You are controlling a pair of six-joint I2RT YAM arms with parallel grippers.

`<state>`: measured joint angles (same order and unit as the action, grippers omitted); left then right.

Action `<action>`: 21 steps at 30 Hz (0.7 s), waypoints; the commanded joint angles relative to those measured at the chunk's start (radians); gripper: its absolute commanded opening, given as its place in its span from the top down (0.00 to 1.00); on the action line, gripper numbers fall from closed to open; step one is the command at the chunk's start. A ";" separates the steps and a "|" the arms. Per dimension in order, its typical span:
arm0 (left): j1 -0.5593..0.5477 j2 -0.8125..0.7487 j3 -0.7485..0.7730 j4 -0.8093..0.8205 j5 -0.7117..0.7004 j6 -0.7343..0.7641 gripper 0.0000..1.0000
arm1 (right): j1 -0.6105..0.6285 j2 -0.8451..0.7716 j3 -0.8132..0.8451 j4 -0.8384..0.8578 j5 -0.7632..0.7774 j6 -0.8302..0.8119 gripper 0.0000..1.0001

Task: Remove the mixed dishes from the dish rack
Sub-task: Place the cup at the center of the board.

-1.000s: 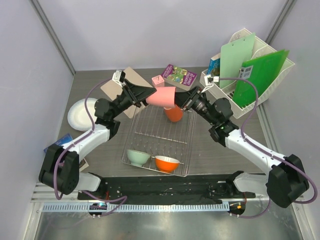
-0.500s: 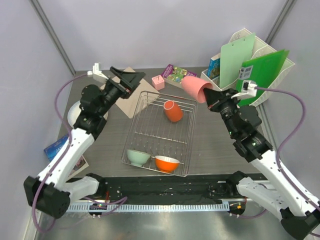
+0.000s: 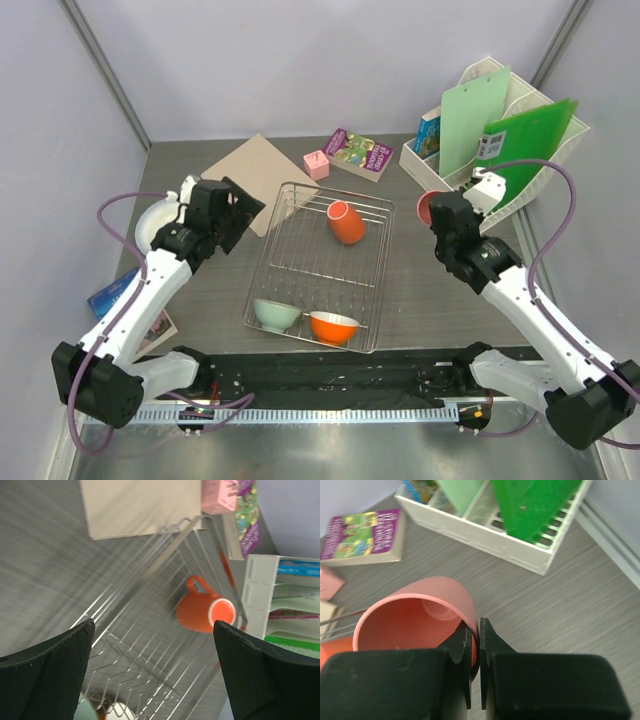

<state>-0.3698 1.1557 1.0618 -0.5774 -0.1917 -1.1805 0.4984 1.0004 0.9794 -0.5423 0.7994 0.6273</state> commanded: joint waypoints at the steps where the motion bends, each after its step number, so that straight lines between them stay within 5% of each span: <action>1: 0.005 -0.051 0.017 -0.137 -0.089 -0.053 0.00 | -0.185 0.070 0.015 -0.008 -0.013 0.075 0.99; 6: 0.005 -0.126 -0.025 -0.141 -0.097 -0.068 0.00 | -0.337 0.293 0.039 0.018 -0.256 0.138 0.99; 13: 0.005 -0.200 -0.088 -0.141 -0.094 -0.059 0.00 | -0.350 0.539 0.139 0.033 -0.309 0.127 0.99; 21: 0.005 -0.209 -0.125 -0.138 -0.098 -0.051 0.00 | -0.386 0.642 0.169 0.039 -0.334 0.107 0.99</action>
<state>-0.3698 0.9535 0.9489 -0.7174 -0.2626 -1.2304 0.1356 1.6184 1.1172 -0.5201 0.4969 0.7368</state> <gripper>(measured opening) 0.996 0.076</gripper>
